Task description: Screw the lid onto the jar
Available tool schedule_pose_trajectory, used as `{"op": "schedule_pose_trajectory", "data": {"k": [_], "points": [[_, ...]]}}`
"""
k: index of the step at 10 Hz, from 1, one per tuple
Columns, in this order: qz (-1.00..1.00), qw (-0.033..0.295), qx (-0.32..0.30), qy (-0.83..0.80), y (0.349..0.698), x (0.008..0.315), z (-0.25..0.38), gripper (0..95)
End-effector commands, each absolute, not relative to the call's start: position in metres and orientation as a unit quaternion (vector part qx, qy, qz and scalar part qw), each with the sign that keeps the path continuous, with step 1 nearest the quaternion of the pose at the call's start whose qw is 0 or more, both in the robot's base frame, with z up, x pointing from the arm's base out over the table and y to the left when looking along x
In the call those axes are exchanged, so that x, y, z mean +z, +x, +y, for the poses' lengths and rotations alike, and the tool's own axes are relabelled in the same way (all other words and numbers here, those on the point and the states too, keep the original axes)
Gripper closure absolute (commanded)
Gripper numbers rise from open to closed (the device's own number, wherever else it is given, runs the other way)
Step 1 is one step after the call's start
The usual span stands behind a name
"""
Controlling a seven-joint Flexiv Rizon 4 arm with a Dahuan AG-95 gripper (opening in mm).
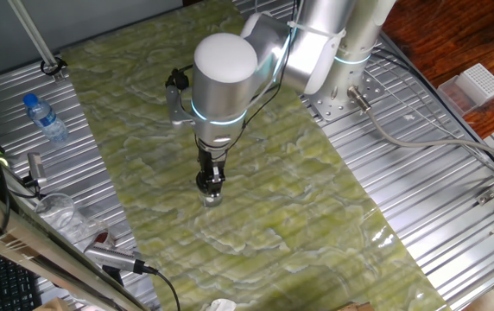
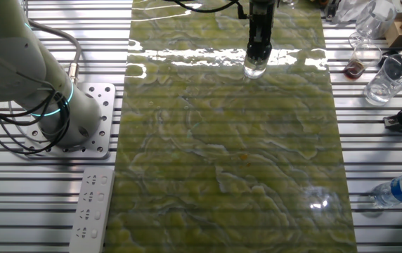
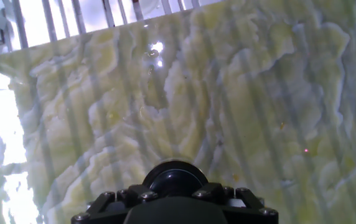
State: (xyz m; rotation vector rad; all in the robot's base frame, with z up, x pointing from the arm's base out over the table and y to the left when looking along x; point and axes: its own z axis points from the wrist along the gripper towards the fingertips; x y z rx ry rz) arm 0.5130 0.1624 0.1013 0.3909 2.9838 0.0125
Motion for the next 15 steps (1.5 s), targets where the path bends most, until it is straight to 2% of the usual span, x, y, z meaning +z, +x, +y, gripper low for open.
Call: {"op": "schedule_pose_trajectory", "data": {"k": [1, 5, 10, 11, 12, 13, 14, 15], "points": [[0.992, 0.068, -0.003, 0.105, 0.5128, 0.1003, 0.1624, 57.0], [0.993, 0.075, -0.016, 0.086, 0.5117, 0.0949, 0.1635, 57.0], [0.989, 0.075, 0.008, 0.128, 0.5118, 0.0951, 0.1634, 57.0], [0.99, 0.075, 0.004, 0.123, 0.5119, 0.0955, 0.1633, 38.0], [0.991, 0.075, -0.002, 0.106, 0.512, 0.0963, 0.1628, 38.0], [0.993, 0.075, -0.005, 0.091, 0.5119, 0.0969, 0.1615, 19.0], [0.995, 0.072, -0.009, 0.073, 0.5117, 0.0974, 0.16, 19.0], [0.995, 0.072, -0.009, 0.068, 0.5108, 0.0964, 0.16, 0.0]]}}
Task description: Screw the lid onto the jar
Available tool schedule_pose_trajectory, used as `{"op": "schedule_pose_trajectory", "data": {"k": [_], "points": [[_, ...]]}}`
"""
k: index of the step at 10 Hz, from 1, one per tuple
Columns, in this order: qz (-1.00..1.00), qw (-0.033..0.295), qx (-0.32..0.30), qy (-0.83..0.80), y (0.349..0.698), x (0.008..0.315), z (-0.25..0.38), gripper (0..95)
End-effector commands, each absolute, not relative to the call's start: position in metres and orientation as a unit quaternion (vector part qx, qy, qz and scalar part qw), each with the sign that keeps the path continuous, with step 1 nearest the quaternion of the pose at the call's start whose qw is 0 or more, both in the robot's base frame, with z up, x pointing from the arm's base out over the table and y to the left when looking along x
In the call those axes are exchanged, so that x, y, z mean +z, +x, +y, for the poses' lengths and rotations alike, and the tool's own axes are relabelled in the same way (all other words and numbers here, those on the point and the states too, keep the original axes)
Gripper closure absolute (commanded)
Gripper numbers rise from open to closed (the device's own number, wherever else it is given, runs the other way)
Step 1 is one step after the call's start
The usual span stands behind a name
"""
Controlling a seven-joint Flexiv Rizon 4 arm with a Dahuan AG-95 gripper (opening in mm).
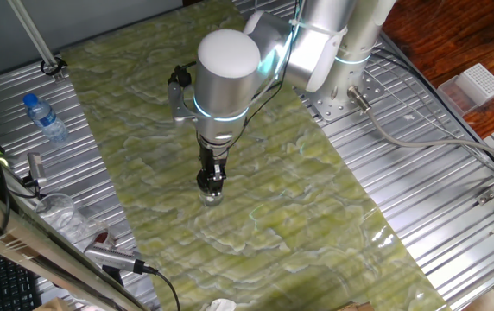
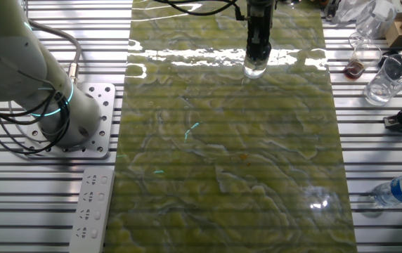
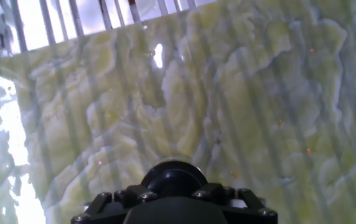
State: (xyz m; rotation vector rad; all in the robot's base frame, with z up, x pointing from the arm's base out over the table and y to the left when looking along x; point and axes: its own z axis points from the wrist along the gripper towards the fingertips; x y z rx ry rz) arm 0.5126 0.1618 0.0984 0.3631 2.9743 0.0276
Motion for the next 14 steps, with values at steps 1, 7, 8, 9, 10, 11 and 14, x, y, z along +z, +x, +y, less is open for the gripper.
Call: {"op": "schedule_pose_trajectory", "data": {"k": [1, 7, 8, 9, 10, 11, 14], "points": [[0.995, 0.072, -0.012, 0.063, 0.5098, 0.096, 0.16, 0.0], [0.996, 0.071, -0.032, -0.048, 0.5083, 0.1029, 0.1584, 0.0], [0.995, 0.072, -0.033, -0.055, 0.5077, 0.1002, 0.1588, 0.0], [0.995, 0.073, -0.034, -0.058, 0.5073, 0.099, 0.1591, 0.0], [0.995, 0.073, -0.033, -0.058, 0.5073, 0.099, 0.1591, 0.0], [0.995, 0.072, -0.033, -0.064, 0.5073, 0.099, 0.1591, 19.0], [0.991, 0.067, -0.039, -0.111, 0.5066, 0.0996, 0.1588, 19.0]]}}
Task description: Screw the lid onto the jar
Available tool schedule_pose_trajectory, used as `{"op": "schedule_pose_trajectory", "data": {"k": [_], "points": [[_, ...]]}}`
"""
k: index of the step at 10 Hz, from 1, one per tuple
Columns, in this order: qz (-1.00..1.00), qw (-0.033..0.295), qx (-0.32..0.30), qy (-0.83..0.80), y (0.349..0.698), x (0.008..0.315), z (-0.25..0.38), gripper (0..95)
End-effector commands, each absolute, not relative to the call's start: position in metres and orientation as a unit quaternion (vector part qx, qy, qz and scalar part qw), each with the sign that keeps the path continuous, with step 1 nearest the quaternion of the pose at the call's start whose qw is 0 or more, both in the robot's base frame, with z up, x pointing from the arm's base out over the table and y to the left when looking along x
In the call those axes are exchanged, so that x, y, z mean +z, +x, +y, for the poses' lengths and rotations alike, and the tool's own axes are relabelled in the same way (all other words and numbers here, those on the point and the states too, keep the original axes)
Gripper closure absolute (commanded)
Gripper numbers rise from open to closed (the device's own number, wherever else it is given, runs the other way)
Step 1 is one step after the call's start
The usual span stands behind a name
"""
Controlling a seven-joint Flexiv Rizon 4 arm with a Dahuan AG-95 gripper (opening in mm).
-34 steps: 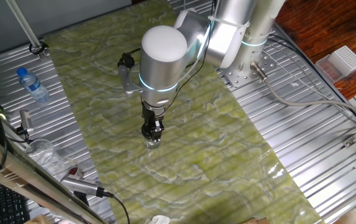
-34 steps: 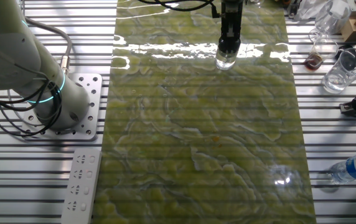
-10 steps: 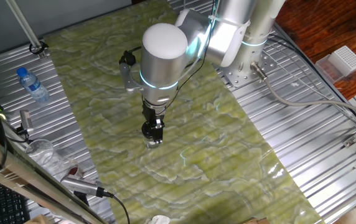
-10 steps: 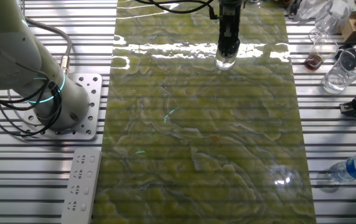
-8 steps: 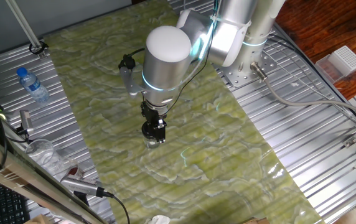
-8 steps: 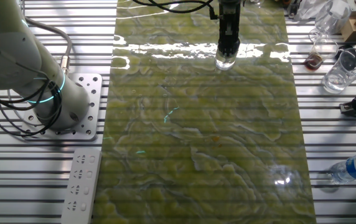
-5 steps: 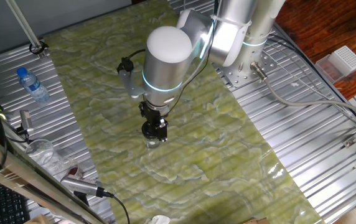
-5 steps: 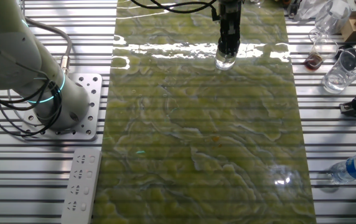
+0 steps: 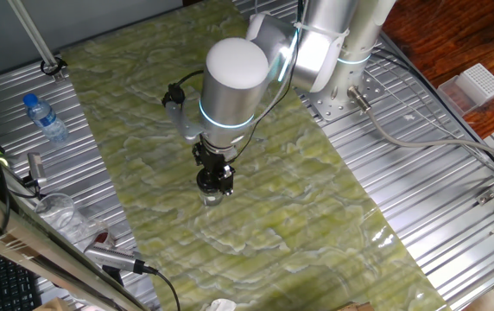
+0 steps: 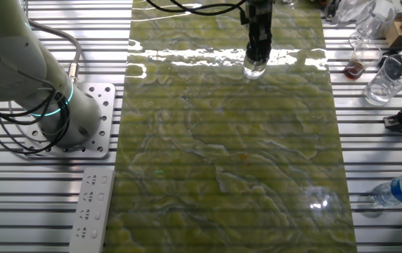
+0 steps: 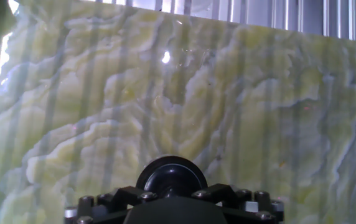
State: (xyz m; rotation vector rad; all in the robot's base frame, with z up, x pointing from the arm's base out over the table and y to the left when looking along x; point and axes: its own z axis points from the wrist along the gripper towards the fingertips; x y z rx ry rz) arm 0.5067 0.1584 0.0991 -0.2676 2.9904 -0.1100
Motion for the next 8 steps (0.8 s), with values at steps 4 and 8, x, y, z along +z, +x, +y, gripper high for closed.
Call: {"op": "schedule_pose_trajectory", "data": {"k": [4, 8], "points": [[0.984, 0.067, -0.045, -0.16, 0.5051, 0.0993, 0.1588, 19.0], [0.971, 0.065, -0.06, -0.221, 0.5044, 0.099, 0.1588, 19.0]]}}
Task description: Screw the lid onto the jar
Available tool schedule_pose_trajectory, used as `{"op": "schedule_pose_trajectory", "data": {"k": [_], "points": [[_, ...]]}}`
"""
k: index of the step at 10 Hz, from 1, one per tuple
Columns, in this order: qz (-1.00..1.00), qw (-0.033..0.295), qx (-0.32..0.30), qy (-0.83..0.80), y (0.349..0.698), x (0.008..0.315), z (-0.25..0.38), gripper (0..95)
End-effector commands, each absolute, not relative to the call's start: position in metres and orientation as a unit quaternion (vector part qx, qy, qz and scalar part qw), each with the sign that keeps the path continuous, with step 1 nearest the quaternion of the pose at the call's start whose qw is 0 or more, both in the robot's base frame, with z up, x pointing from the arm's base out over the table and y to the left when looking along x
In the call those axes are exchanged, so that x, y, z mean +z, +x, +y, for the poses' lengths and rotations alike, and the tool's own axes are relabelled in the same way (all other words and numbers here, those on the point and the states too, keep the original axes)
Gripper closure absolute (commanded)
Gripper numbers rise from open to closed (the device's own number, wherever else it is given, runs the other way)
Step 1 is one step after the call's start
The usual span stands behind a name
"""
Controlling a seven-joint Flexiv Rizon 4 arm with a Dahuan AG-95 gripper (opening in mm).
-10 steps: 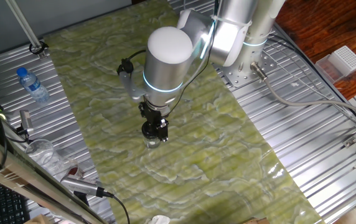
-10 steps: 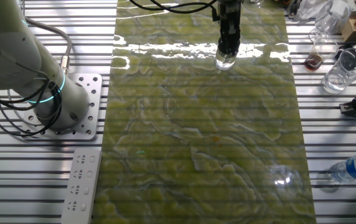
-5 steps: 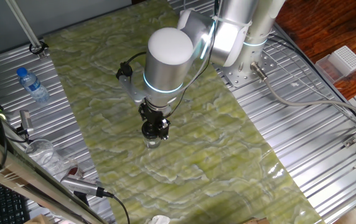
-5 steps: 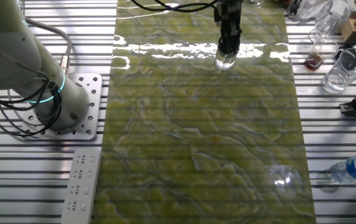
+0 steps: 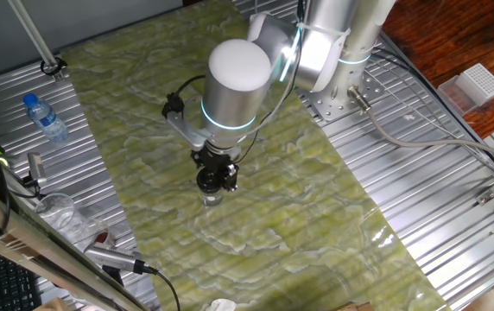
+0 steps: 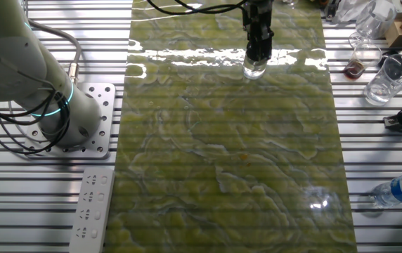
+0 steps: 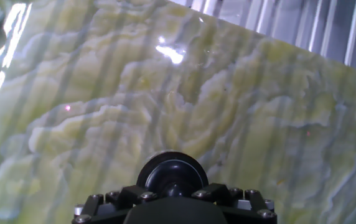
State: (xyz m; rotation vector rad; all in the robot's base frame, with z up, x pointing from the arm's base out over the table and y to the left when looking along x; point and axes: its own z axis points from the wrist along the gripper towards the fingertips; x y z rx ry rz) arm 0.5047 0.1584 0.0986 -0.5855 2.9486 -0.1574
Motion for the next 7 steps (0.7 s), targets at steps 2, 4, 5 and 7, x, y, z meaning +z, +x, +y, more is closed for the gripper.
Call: {"op": "schedule_pose_trajectory", "data": {"k": [2, 4, 5, 7], "points": [[0.953, 0.065, -0.091, -0.281, 0.5042, 0.0988, 0.1588, 19.0], [0.947, 0.067, -0.1, -0.299, 0.5042, 0.0988, 0.1588, 19.0], [0.944, 0.073, -0.102, -0.305, 0.5042, 0.0988, 0.1587, 19.0], [0.953, 0.079, -0.084, -0.282, 0.5041, 0.0997, 0.1575, 19.0]]}}
